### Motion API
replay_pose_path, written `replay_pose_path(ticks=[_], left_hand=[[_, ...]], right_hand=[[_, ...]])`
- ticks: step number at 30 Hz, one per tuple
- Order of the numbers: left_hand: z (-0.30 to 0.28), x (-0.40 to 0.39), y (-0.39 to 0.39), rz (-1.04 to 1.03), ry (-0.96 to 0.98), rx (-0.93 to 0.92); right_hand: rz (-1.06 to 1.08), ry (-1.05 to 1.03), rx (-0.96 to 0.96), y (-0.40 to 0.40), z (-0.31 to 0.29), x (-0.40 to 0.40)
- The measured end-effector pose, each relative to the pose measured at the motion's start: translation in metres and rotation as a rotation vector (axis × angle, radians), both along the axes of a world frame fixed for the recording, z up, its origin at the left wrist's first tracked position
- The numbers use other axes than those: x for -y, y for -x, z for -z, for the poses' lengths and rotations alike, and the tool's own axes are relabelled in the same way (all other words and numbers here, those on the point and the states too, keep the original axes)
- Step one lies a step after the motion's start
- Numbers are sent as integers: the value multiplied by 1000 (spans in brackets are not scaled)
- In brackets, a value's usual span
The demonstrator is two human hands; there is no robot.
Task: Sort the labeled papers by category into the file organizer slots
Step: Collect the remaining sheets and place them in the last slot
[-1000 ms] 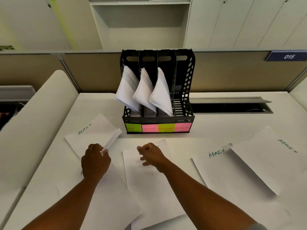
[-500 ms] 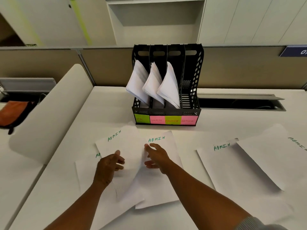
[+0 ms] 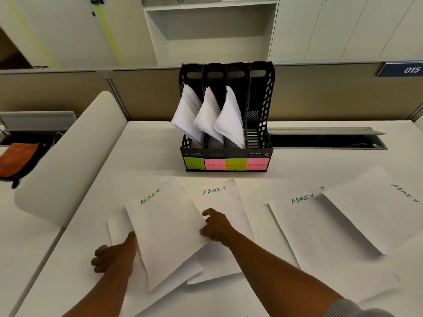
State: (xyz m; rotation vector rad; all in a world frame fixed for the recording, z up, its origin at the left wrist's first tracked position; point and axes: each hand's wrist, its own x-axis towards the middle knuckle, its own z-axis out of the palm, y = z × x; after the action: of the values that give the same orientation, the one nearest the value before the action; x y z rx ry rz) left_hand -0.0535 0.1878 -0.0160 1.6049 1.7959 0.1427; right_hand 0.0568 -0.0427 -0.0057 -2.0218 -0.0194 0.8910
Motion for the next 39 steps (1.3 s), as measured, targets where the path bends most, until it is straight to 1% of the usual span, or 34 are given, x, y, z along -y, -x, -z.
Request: replay_pose_path(ticks=[3, 5, 7, 9, 11, 13, 15, 17, 19, 21, 23, 27, 32, 35, 37, 39], left_hand=[[7, 0, -5, 47, 41, 180], [8, 3, -7, 172, 80, 278], [11, 6, -8, 279, 137, 311], [15, 9, -9, 353, 175, 289], [17, 13, -12, 396, 192, 274], [17, 17, -14, 414, 203, 281], [16, 19, -16, 445, 189, 268], [17, 19, -17, 472, 178, 257], [17, 20, -19, 493, 185, 249], [17, 22, -21, 531, 212, 248], [16, 26, -25, 590, 251, 248], [12, 42, -38, 712, 288, 245], [10, 64, -57, 763, 283, 239], [11, 76, -67, 783, 293, 242], [11, 83, -73, 809, 315, 249], [11, 89, -77, 843, 345, 253]], right_hand=[[-120, 78, 66, 3, 1, -2], [-203, 85, 55, 6, 1, -3], [-280, 111, 52, 9, 1, -3], [-304, 182, 109, 8, 0, 0], [-181, 260, 210, 5, -1, 7], [29, 326, 289, -1, 2, 18], [189, 454, 331, -6, 3, 31], [289, 586, 319, -10, 3, 44], [343, 632, 234, -13, 4, 56], [378, 626, 156, -14, 6, 65], [382, 578, 134, -14, 9, 69], [312, 372, 141, -14, 11, 72], [275, 178, 145, -6, 9, 79], [287, 145, 134, -3, 9, 85], [334, 149, 142, -4, 10, 90], [384, 250, 175, -6, 9, 97]])
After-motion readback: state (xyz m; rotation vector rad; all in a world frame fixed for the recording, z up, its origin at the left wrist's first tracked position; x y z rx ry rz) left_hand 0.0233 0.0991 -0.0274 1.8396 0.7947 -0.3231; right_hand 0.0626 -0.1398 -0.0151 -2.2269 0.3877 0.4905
